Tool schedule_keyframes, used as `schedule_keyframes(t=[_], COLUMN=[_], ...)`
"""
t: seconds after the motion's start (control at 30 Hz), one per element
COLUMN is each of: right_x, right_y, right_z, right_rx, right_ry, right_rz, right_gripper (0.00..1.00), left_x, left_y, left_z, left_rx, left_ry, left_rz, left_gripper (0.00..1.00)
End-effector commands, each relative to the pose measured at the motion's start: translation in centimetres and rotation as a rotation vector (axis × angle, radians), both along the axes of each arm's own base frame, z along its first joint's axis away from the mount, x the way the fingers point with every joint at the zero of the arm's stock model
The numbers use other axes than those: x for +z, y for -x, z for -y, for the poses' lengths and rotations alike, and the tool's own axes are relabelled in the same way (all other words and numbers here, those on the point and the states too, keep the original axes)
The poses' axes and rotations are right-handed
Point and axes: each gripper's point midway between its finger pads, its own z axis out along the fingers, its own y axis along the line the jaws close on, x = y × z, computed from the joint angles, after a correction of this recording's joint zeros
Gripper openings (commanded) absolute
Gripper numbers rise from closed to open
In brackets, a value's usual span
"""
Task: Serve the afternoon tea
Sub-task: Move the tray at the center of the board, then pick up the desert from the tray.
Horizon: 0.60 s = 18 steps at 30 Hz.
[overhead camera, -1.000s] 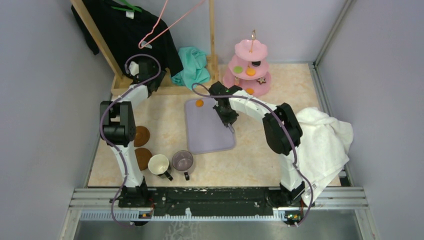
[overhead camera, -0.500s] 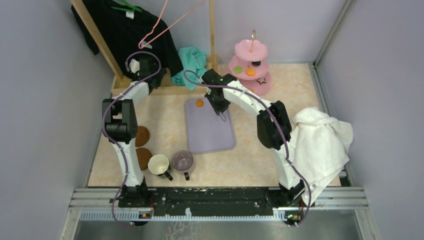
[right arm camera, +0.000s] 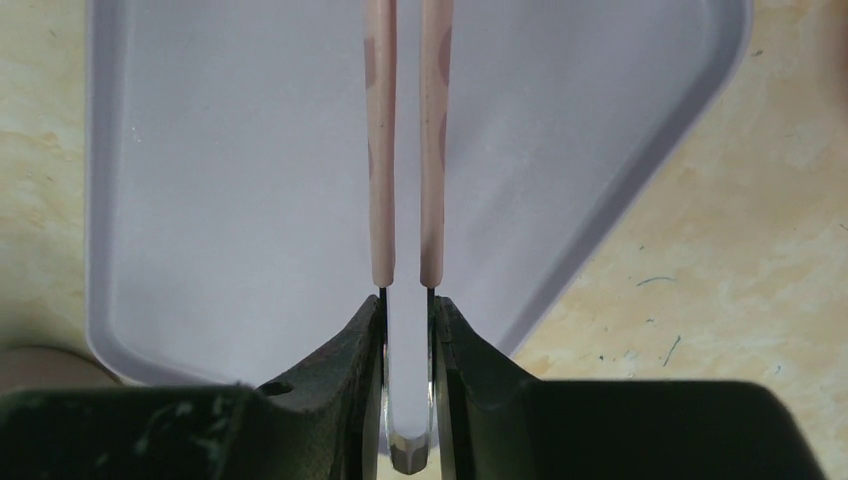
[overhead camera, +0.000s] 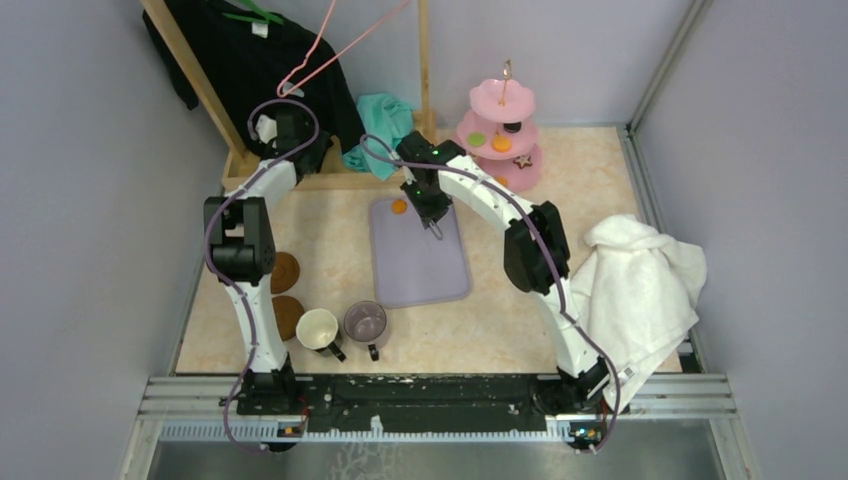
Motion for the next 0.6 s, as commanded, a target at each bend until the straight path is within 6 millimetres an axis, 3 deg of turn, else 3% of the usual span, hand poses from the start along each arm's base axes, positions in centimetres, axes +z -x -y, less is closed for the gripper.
schedule_keyframes(t=[0.0, 0.57], right_x=[0.7, -0.6], right_y=[0.1, 0.4], right_z=[-1.7, -2.7], right_rx=[0.012, 0.012], right_ry=[-0.037, -0.062], right_rz=[0.000, -0.048], right_gripper=[0.22, 0.31], left_x=[-0.1, 0.3], left_y=[-0.6, -0.7], left_z=[-0.2, -0.6], left_rx=[0.008, 0.018], left_ry=[0.014, 0.017], left_rz=[0.000, 0.004], left_gripper=[0.72, 0.72])
